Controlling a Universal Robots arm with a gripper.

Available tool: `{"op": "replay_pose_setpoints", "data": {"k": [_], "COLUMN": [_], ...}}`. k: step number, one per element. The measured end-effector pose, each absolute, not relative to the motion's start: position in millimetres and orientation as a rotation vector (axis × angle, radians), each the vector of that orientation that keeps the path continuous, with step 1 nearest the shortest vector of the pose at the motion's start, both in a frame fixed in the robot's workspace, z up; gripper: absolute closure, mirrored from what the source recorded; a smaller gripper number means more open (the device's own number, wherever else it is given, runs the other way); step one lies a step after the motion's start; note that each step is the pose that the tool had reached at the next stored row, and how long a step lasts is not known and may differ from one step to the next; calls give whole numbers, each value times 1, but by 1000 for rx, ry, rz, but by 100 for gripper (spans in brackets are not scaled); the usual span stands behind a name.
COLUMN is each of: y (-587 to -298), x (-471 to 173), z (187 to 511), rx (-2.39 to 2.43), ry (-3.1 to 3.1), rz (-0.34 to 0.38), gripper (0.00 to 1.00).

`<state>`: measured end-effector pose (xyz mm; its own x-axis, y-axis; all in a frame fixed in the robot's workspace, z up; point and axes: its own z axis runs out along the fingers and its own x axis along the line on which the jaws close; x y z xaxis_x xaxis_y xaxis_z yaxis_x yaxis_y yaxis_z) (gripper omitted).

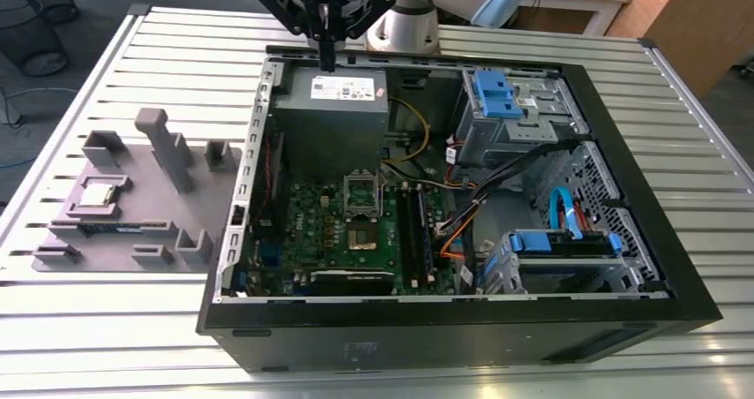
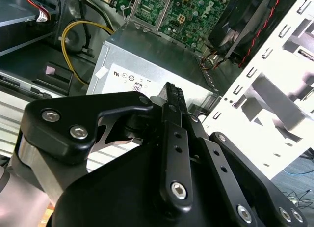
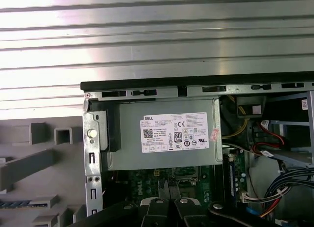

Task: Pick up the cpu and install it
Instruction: 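Reach for the cpu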

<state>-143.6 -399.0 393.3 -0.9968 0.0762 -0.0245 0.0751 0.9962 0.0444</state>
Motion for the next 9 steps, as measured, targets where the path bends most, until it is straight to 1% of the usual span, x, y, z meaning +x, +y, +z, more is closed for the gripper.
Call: {"op": "replay_pose_setpoints", "data": {"k": [9], "y": [-399], "x": [-148], "z": [393], "rx": [118], "ry": [3112], "rz": [68], "gripper": [89]}}
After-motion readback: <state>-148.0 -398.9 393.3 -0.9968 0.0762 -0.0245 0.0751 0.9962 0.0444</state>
